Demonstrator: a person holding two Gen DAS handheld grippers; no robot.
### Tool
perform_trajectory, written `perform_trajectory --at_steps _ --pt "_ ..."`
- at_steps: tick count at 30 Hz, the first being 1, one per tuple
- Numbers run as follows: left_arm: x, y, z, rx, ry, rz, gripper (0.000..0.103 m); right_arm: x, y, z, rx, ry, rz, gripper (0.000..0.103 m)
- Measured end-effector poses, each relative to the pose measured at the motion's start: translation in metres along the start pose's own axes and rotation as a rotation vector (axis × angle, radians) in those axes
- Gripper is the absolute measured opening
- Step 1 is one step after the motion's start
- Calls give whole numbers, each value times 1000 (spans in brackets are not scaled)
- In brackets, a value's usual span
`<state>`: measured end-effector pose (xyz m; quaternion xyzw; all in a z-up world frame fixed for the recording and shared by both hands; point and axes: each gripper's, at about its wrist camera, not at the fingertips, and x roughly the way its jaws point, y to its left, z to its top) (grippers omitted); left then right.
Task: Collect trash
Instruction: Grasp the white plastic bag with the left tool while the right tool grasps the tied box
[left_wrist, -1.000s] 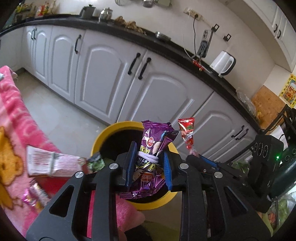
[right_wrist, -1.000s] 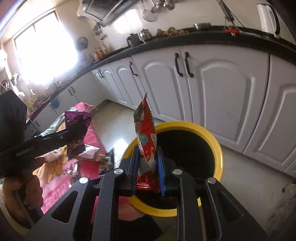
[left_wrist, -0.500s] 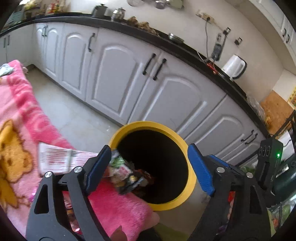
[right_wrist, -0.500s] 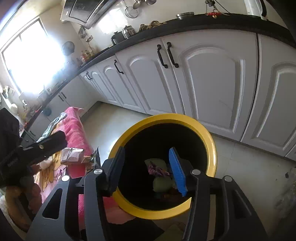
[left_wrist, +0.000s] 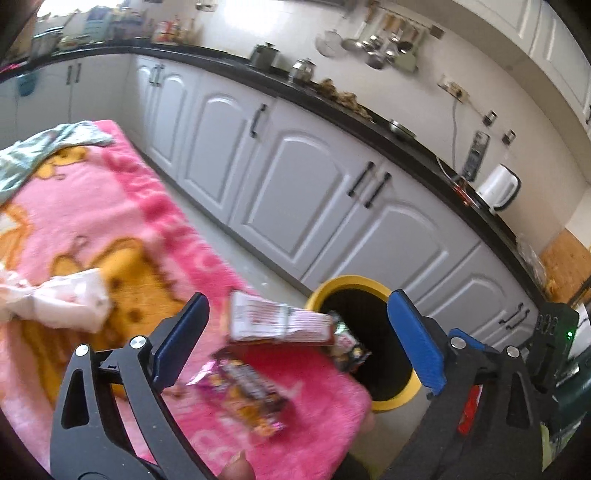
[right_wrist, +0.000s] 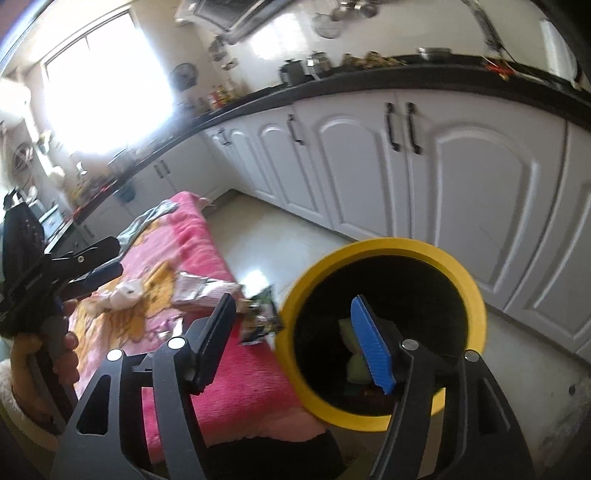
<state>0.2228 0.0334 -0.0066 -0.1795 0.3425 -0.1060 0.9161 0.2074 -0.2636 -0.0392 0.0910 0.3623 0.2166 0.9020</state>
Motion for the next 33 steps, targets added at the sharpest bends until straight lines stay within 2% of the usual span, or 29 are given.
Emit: perform_trajectory --at_steps 8,16,21,27,33 --pt "-32 44 -8 -67 -30 56 91 13 23 -4 -43 36 13 66" --pt "-51 92 -22 -158 -31 115 92 49 21 -14 -48 105 -6 67" --pt "-49 133 -34 -286 -13 133 92 69 20 -17 -55 141 -2 67" --pt "-37 178 -41 -503 -2 102 92 80 52 -10 -189 122 11 67" --pt "-26 201 -37 -629 -3 128 92 108 100 -2 -403 141 56 68"
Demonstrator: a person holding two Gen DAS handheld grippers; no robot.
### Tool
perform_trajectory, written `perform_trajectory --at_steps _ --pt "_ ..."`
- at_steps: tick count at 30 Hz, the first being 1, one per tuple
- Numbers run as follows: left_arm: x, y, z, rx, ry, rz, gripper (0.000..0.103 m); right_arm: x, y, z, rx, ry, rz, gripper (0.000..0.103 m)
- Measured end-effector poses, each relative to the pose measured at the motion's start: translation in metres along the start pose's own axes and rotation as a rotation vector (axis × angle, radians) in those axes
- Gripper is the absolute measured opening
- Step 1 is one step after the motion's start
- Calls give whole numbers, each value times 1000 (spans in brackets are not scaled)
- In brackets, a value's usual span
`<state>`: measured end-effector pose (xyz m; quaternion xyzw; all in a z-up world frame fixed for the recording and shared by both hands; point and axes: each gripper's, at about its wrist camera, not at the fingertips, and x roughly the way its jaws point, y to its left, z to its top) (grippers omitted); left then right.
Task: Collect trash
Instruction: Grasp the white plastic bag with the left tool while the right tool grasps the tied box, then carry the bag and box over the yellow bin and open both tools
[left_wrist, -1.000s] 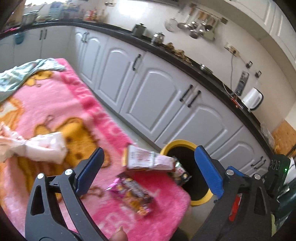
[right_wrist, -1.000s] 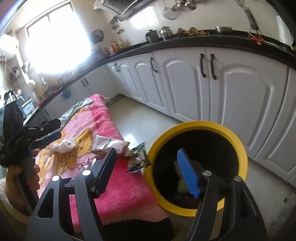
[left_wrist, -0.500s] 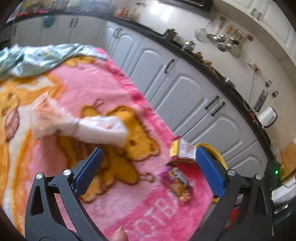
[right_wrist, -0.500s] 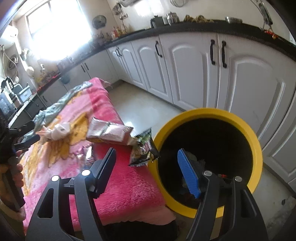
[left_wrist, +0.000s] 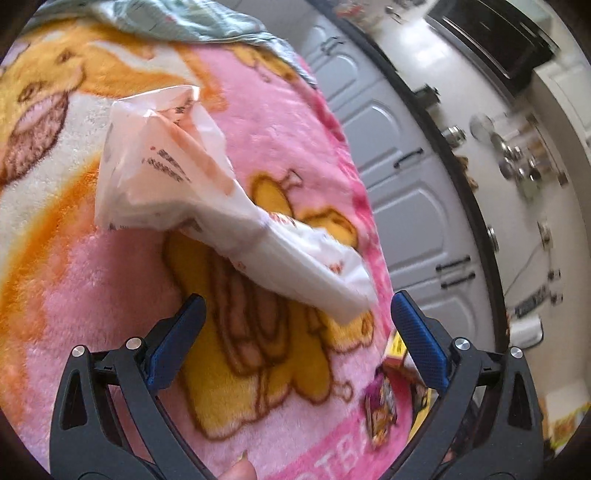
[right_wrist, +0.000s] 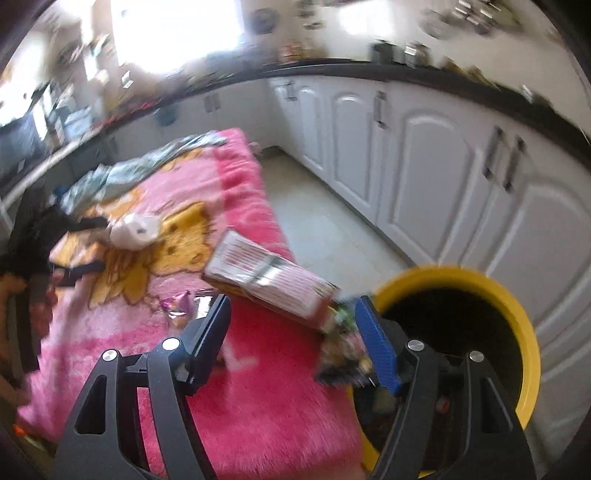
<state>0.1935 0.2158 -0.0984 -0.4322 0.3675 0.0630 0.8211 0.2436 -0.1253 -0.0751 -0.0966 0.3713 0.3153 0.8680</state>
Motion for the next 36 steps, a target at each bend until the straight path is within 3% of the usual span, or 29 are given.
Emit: perform_trajectory --at_steps 12,15,17,18,20,23,31,36 --pt "10 8 21 -158 -75 79 92 70 19 31 -218 189 20 68" --pt "13 6 24 -139 -92 133 75 77 16 32 -230 204 18 58" --pt "13 7 24 -128 -99 173 50 79 14 33 -233 211 15 52" --pt "11 10 24 -129 -103 187 46 79 14 32 -237 210 15 49" --pt "10 15 25 -130 -103 186 36 78 13 30 -247 210 15 44" --pt "6 16 23 -121 -103 166 31 73 9 27 -245 205 20 38" --pt "-13 -31 12 27 -140 68 29 47 -14 22 -148 163 31 34" --pt "-13 -82 -5 141 -111 -15 29 26 -30 17 -103 130 21 34"
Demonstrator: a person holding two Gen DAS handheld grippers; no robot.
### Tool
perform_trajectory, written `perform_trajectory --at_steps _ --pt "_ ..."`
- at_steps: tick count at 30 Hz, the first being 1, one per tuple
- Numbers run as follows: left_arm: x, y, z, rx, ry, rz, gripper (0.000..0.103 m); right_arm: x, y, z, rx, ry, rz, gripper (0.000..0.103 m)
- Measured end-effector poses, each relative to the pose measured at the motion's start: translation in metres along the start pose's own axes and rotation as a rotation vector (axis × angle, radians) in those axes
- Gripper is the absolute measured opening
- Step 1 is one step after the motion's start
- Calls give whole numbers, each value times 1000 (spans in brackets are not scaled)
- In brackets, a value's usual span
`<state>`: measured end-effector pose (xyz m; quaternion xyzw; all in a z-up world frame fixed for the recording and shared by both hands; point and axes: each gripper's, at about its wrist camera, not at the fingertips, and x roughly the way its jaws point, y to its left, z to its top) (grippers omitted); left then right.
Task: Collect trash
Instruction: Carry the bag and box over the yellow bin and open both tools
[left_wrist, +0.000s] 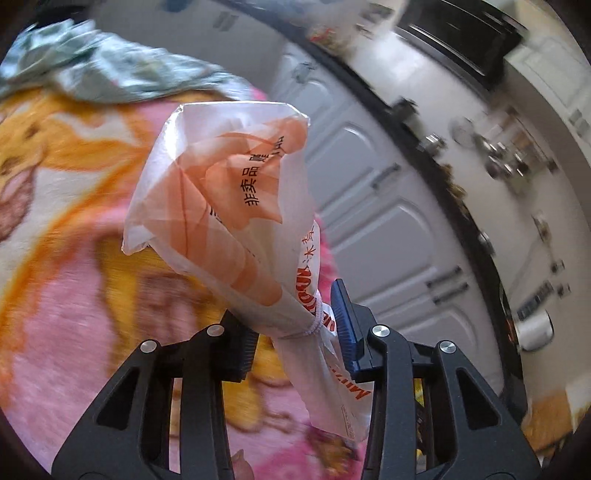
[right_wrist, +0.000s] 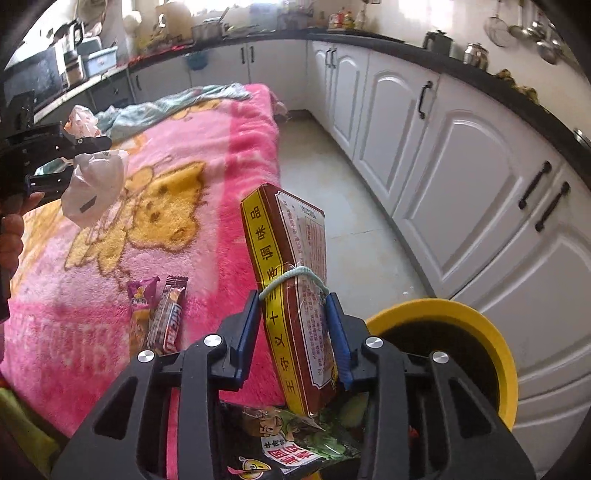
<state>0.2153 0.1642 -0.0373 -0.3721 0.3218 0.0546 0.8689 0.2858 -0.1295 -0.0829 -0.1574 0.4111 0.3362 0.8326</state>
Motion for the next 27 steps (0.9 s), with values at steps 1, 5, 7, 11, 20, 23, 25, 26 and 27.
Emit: perform_trajectory --at_steps 1,5,7,11,20,23,25,26,27 --pt "2 -14 -5 28 11 -18 29 -5 -5 -3 11 -5 -11 34" --pt "15 -56 -26 122 50 -58 29 -21 -25 -20 65 -17 -40 34" --pt "21 -74 -36 165 63 -70 29 -29 -38 -30 109 -17 -56 34" --pt "36 -105 -53 232 90 -92 29 -46 -61 -50 172 -29 -92 34" --pt "61 -177 -96 454 109 -115 29 -80 -103 -84 342 -89 -139 34" --pt "72 -196 -111 522 131 -123 30 -83 -111 -94 377 -89 -141 35" --pt "81 -206 -121 548 150 -132 30 -81 -115 -99 395 -83 -142 35" --pt "87 -212 -126 562 159 -134 30 -79 -118 -101 410 -77 -145 36" --pt "93 -218 -131 577 167 -134 31 -79 -121 -104 425 -74 -148 36"
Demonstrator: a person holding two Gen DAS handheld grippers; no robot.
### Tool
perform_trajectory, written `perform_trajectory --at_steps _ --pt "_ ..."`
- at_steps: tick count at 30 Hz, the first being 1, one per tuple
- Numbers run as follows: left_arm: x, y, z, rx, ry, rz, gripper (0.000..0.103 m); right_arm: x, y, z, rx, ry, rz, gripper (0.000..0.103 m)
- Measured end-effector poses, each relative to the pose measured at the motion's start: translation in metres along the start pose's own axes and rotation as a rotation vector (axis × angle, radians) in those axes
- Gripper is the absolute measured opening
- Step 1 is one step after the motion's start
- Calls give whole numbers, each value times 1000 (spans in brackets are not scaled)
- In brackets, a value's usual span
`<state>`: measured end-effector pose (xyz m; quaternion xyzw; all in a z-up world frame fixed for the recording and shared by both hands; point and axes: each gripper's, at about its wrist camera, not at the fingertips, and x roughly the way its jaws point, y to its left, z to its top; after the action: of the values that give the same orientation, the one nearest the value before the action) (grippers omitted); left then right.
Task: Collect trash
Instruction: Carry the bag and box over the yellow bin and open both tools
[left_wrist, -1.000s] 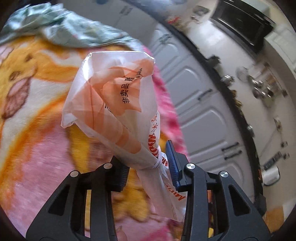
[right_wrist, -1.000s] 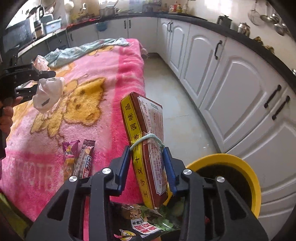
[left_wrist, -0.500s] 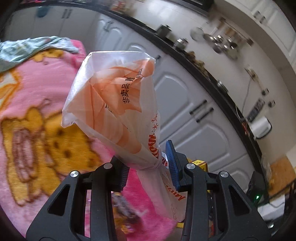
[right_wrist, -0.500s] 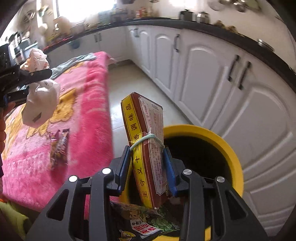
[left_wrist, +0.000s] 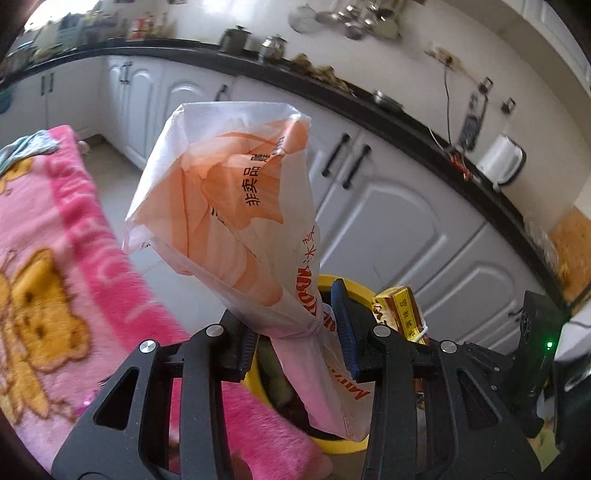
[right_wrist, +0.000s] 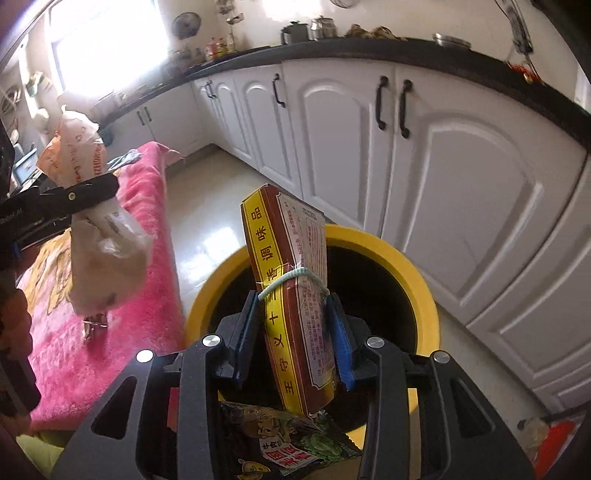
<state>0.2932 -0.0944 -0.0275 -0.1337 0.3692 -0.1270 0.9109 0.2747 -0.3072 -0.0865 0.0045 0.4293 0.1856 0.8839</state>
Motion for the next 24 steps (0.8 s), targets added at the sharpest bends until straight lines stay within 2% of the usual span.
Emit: perform_trajectory --at_steps 2,3,4,8,12,15,20,24 --pt "11 -6 -1 16 14 -3 35 1 -7 -2 37 -4 -1 39" --pt "15 -8 -2 17 20 -4 39 3 -12 -3 64 -3 -3 40" --pt "18 -8 -3 17 31 -10 48 4 -16 -5 80 1 -2 42" --pt "24 -9 -8 29 60 -31 62 1 -24 -11 108 -4 -14 53" --pt "19 -3 -12 10 58 -42 64 -6 -23 -16 107 -16 -22 56" --pt "9 4 -13 -8 49 -40 71 -10 -20 -17 107 -23 -18 57" --pt "-16 21 -8 -46 19 -40 79 -19 -5 -18 93 -44 9 58" --pt "-37 38 -5 -71 -6 -27 82 -30 12 -16 79 -66 36 62"
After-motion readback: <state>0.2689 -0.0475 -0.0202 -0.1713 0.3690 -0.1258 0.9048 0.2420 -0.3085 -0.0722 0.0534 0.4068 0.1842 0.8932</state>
